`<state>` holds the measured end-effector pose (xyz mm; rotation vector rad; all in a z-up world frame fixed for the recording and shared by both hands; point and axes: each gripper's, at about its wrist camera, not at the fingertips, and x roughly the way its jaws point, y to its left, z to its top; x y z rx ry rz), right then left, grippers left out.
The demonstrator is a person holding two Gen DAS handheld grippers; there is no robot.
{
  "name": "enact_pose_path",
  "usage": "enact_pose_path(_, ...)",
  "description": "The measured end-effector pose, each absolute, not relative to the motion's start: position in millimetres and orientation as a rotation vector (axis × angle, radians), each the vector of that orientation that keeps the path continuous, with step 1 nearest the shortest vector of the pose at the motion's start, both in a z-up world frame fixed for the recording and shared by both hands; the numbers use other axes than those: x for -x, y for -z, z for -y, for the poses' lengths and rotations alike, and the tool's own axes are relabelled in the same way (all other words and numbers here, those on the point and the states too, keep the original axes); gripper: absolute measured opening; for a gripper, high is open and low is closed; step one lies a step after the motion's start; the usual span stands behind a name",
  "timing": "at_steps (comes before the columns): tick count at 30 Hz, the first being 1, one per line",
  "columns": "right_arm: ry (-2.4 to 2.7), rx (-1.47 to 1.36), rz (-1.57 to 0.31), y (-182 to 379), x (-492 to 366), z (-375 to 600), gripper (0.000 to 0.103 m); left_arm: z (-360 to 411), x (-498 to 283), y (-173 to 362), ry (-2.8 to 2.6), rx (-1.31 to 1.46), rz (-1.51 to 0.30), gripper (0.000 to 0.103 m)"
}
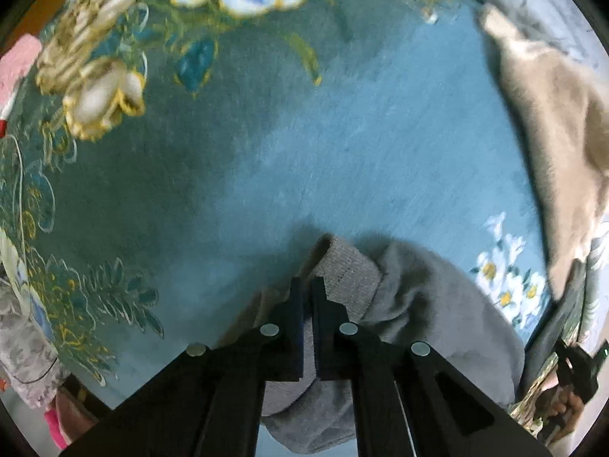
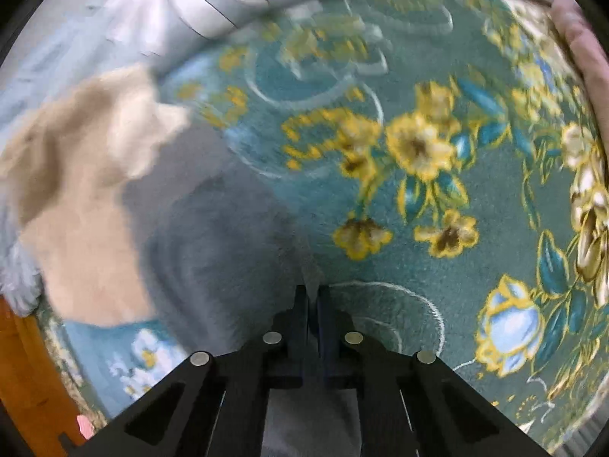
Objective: Fold clothes
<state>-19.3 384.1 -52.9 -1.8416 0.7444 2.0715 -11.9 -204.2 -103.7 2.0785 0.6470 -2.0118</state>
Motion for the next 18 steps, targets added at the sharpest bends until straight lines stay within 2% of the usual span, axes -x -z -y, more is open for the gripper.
enact_pose_path(5,-2.095,1.445,-0.884,-8.5,-34.6,-445.3,0.004,224.7,33.2,59.9,2.159,-1.806,-0.740,0.001)
enact_pose_path(9,-1.890,1.530,-0.991,18.4,-70.6,-475.8,0.005,264.8,41.0,31.7,2.149,-1.768,-0.738,0.000)
enact_pose_path(10,-1.846,1.558,-0.996,24.9,-75.9,-477.9,0.008,268.8,40.5,27.2,2.124,-1.782,-0.765,0.000)
enact_pose_path(12,-1.832,1.586,-0.960,27.7,-83.1,-474.4,0.008,274.8,37.4,22.1,2.064,-1.820,-0.841,0.001)
enact_pose_path(14,-1.845,1.590,-0.946,20.4,-88.6,-471.7,0.024,277.7,32.6,21.2,2.020,-1.843,-0.923,0.001)
enact_pose_path(15,-1.856,1.584,-0.940,15.9,-91.8,-469.1,0.047,278.8,28.4,19.8,2.010,-1.847,-0.958,0.002)
enact_pose_path(16,-1.872,1.572,-0.934,10.0,-95.7,-466.3,0.055,280.9,23.6,17.0,2.007,-1.844,-0.975,0.007)
enact_pose_path(17,-1.892,1.559,-0.929,2.8,-100.0,-464.1,0.055,282.8,17.2,14.7,2.008,-1.843,-0.978,0.015)
enact_pose_path(18,-1.902,1.555,-0.931,-2.5,-105.0,-460.6,0.055,284.2,10.3,13.2,2.009,-1.845,-0.978,0.018)
